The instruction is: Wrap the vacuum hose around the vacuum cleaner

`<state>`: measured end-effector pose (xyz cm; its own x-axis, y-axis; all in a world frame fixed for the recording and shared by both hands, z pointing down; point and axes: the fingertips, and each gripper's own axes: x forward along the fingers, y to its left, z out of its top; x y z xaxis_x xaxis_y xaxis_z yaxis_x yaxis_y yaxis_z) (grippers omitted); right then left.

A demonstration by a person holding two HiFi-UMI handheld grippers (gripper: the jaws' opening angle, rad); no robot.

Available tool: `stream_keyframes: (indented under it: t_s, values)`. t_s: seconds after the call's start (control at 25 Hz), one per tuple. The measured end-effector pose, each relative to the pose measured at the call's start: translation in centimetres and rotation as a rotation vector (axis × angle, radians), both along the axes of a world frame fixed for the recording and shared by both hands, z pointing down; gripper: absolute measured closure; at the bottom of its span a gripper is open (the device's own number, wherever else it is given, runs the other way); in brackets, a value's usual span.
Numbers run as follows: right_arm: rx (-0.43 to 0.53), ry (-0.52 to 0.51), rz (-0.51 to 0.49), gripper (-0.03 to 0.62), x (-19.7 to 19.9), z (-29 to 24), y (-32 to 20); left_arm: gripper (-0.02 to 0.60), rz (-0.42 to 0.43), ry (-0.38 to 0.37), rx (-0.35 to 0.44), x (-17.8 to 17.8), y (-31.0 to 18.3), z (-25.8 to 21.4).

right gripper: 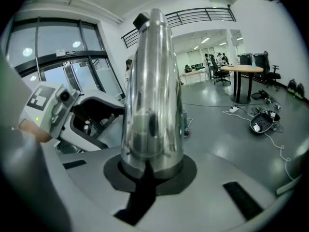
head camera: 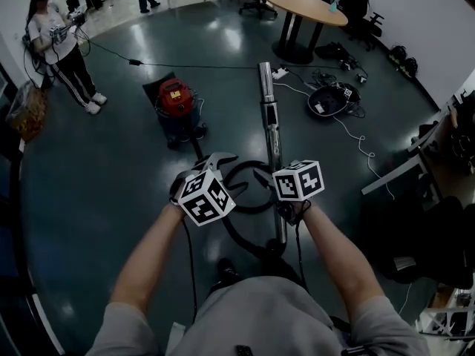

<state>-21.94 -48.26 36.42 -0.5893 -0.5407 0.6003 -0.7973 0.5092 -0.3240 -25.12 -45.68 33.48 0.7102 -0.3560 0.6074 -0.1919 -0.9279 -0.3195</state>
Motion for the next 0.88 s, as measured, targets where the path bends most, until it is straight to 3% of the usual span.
stream_keyframes:
  t_s: [0.32,0.44,0.72,0.88]
  values:
    - [-0.030,0.109,-0.239,0.556,-0.8,2.1,-1.6,0.288,-0.060,-0.114,0.295,0.1,-3.6,-5.4]
    - [-0.042,0.134,-0.342,0.556,-1.3,2.8,-2.4,0.288,-0.092,-0.167,0.372,0.1,-5.3,-6.9]
    - [-0.057,0.209,-0.599,0.556,-1.7,4.3,-3.1,0.288,-0.158,-0.371,0.443,1.0,-7.2,-8.2]
    - [-0.050,0.274,-0.772,0.556,-1.4,5.0,-3.5,0.288,-0.174,-0.493,0.396,1.5,-8.2,-6.9]
